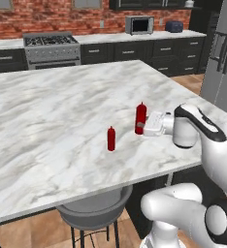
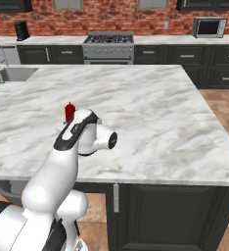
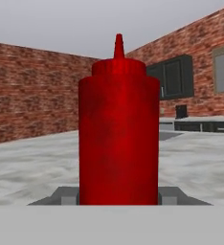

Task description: The dining table condiment station is running low on ketchup. Refill the condiment station by opening the cabinet and taking the ketchup from the cabinet and placing it on the dining table.

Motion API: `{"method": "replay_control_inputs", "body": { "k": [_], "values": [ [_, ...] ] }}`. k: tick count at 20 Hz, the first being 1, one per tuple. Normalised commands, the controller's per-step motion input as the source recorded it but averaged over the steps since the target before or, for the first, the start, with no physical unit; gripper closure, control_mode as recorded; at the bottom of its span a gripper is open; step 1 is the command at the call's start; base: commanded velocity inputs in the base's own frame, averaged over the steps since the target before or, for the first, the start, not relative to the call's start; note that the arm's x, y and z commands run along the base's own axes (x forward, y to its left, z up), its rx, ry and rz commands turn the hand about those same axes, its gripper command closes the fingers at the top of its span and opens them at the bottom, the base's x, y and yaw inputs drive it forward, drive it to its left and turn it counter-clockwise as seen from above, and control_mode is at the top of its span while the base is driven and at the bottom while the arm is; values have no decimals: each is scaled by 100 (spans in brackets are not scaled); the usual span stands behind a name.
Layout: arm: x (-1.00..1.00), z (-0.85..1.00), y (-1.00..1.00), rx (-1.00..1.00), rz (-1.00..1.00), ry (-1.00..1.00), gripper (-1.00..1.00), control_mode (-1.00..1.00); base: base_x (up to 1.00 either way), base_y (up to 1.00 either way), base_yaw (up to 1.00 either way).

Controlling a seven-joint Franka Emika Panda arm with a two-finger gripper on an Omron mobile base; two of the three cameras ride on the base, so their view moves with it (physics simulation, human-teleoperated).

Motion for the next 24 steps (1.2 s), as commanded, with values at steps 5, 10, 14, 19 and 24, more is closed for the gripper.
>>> {"method": "replay_control_inputs", "body": {
  "k": [5, 10, 14, 19, 24],
  "values": [
    [36, -36, 0, 0, 3, 0, 100, -100, 0, 0, 0],
    [36, -47, 0, -3, 4, 0, 100, -100, 0, 0, 0],
    [32, -45, 0, -3, 5, 0, 100, -100, 0, 0, 0],
    [30, -34, -2, -1, 4, 0, 100, -100, 0, 0, 0],
    [34, -33, -4, 0, 0, -3, 100, -100, 0, 0, 0]
  ]
}}
